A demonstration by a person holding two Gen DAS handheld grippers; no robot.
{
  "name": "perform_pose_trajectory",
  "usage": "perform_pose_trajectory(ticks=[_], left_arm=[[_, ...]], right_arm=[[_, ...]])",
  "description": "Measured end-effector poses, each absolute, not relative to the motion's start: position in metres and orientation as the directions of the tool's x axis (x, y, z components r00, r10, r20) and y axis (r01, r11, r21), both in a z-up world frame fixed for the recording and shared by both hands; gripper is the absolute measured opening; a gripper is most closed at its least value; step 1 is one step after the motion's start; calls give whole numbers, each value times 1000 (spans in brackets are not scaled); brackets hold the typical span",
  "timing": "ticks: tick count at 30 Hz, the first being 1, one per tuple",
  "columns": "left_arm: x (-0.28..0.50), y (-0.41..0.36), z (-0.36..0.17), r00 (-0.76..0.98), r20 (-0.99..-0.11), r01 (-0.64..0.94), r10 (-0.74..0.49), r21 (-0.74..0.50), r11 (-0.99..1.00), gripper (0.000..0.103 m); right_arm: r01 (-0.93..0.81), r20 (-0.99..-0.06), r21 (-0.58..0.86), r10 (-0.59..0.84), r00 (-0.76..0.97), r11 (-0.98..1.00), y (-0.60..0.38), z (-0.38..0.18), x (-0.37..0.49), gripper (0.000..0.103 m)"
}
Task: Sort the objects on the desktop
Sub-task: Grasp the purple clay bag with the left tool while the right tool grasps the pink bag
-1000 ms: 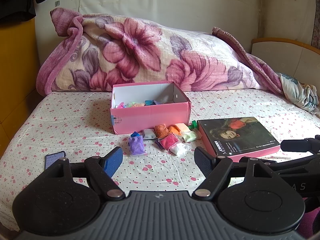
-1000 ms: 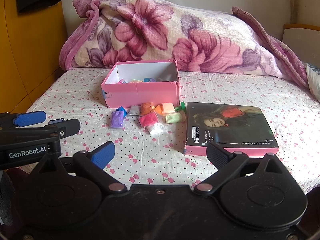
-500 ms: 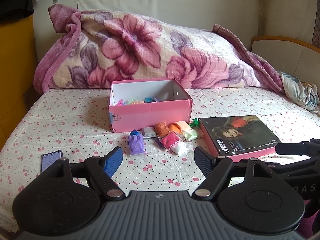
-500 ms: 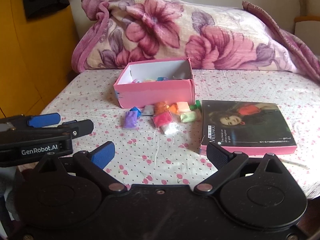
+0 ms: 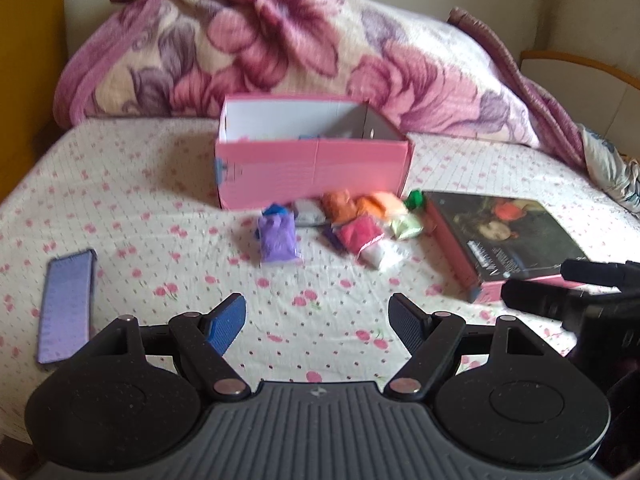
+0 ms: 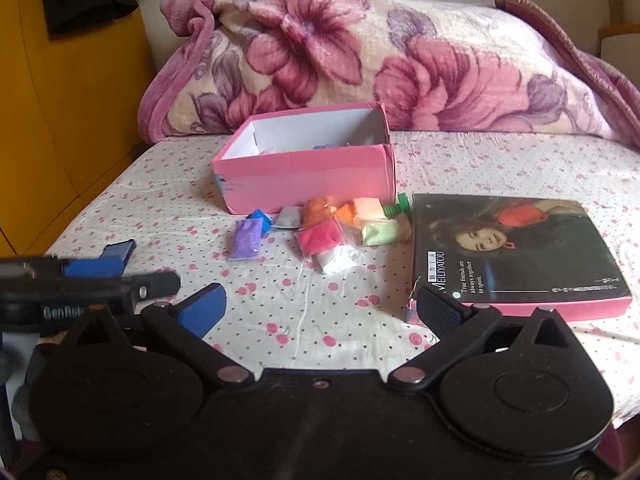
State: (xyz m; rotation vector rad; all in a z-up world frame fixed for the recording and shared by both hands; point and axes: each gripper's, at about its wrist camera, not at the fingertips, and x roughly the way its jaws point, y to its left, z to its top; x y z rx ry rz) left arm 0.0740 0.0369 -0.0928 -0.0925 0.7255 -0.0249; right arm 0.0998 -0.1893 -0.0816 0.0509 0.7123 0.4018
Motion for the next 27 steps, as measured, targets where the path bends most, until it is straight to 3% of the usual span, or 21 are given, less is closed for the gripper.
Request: perform_pose_trajectory(ticks=[4, 7, 13, 21, 23, 24, 25, 27], left_arm=[[90, 47, -111, 741, -668, -18, -62, -112, 994, 78], [105, 56, -120, 749, -659, -22, -63, -120, 993, 87], [143, 64, -135, 730, -680, -18, -67, -118, 993, 88], [181, 66, -146, 766, -643, -44, -27, -94, 995, 88], [190, 68, -152, 773, -634, -46, -24, -94, 995, 88], [194, 69, -155, 776, -630, -48, -26, -99, 994, 88], [196, 69, -158, 778, -628, -50, -28, -105, 993, 87], [199, 70, -165, 782, -622, -53, -25, -106, 993, 81]], right_arm=[[-339, -632, 188, 378, 677, 922, -187, -92, 120, 102], [-344, -635, 190, 382, 671, 920, -184, -100, 136, 102], [-387, -635, 173, 403, 659, 906, -169, -111, 176, 102], [-444, -636, 149, 429, 641, 884, -148, -125, 229, 99], [-458, -636, 143, 436, 636, 877, -142, -129, 242, 85], [-465, -637, 140, 439, 634, 874, -140, -130, 249, 68], [-478, -639, 127, 441, 630, 869, -138, -136, 252, 60], [-509, -645, 97, 443, 622, 855, -134, -147, 259, 60]])
